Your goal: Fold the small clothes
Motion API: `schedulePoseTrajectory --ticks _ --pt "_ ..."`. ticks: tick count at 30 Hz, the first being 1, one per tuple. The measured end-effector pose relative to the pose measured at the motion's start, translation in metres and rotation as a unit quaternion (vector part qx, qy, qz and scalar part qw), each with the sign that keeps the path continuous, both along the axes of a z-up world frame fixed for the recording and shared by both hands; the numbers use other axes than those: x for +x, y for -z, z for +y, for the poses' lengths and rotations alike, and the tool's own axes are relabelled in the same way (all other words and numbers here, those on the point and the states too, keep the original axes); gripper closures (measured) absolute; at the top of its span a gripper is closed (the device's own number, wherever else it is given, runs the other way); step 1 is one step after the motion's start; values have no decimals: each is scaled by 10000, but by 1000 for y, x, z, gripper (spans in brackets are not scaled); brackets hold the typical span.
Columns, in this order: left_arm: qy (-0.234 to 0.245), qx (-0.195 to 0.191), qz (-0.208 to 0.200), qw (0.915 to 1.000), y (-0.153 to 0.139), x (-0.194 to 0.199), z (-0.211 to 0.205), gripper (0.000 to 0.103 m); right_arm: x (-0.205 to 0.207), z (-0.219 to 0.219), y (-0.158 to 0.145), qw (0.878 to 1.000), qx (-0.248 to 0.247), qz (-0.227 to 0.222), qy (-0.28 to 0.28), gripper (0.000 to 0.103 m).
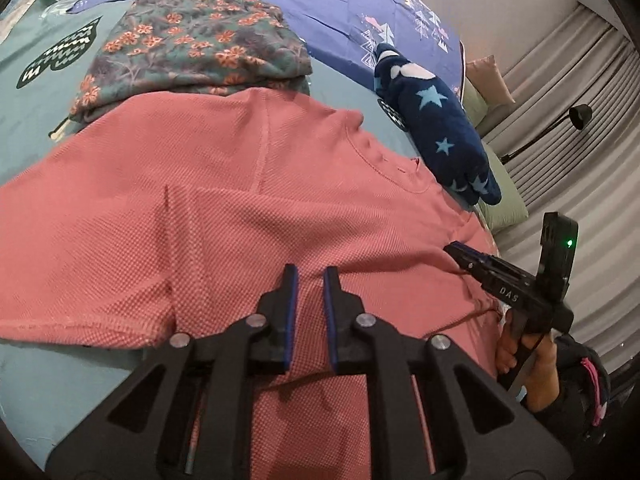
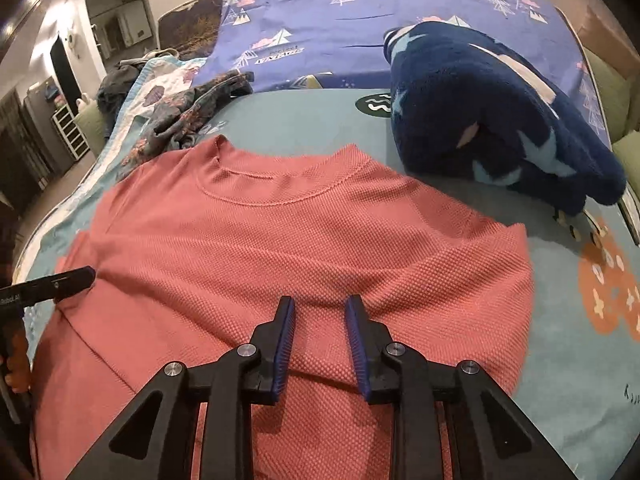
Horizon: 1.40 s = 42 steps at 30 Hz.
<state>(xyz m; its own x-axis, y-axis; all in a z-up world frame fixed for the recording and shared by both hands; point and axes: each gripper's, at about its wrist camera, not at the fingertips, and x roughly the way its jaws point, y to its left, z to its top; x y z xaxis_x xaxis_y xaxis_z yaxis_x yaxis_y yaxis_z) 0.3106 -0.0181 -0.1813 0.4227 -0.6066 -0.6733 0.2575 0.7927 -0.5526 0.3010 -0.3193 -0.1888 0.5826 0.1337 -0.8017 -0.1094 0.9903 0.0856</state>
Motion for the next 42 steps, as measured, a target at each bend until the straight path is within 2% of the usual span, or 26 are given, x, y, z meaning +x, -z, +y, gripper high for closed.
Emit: schedulePoseTrajectory --ticks 1,4,5,6,7,8,9,11,12,14,16,18,22,24,28,30,32,34,35,36,40,42 --pt "19 76 -39 10000 -1 -1 -2 89 1 1 -1 10000 -57 25 -18 77" --pt "30 242 -46 9997 -6 -4 -5 89 9 13 -7 9979 -638 81 -83 77" --pt "8 244 -21 9997 -8 -5 -4 88 12 13 -13 9984 -550 139 -25 77" --pt "-36 168 29 9998 -11 -7 -1 87 14 7 -23 9999 -93 114 9 77" --pt "-107 -100 91 9999 -15 -11 5 79 15 1 -34 9988 486 16 10 77" --pt "-126 -258 90 9995 -16 -14 8 74 17 -4 -42 9963 862 -42 17 74" --pt "-136 -404 66 9991 -20 -18 11 73 25 -8 -52 9911 1334 -38 -32 73" --pt "-142 -389 -77 9991 -28 -24 15 72 47 3 -60 9829 1725 337 -551 73" --pt "-193 -326 -164 9991 -32 -27 18 70 55 13 -62 9809 1704 481 -800 73" --pt "-360 -282 -224 9987 -33 -28 27 52 70 46 -65 9771 1222 741 -1575 73" --pt "-525 -323 -93 9981 -25 -27 40 50 79 83 -61 9619 608 986 -2477 72" --pt "-557 -407 85 9976 -17 -26 48 50 91 104 -52 9445 386 1270 -3006 72" --pt "-546 -556 218 9967 -6 -24 56 50 124 110 -27 9312 472 1893 -3081 72" --pt "-519 -581 208 9967 -5 -25 57 50 129 112 -15 9162 428 2229 -3303 72" --pt "-451 -537 174 9974 -4 -23 54 49 128 119 -7 8896 691 2545 -3729 72" --pt "-429 -478 121 9979 -4 -22 51 49 124 124 -5 8790 566 2686 -3898 69" --pt "-440 -461 91 9979 -3 -22 51 48 125 128 -2 8792 433 2738 -3875 69" --pt "-454 -448 72 9979 -2 -21 50 48 126 131 -2 8816 340 2727 -3837 76" --pt "-453 -445 61 9980 -2 -21 50 48 124 133 -4 8842 204 2637 -3850 92" --pt "-447 -439 54 9980 -2 -21 50 48 121 130 -8 8849 108 2574 -3881 97" --pt "-453 -454 108 9979 -2 -21 51 48 118 131 -13 8862 74 2465 -3922 100" --pt "-469 -453 122 9978 -3 -21 51 48 118 134 -19 8911 48 2314 -3903 101"
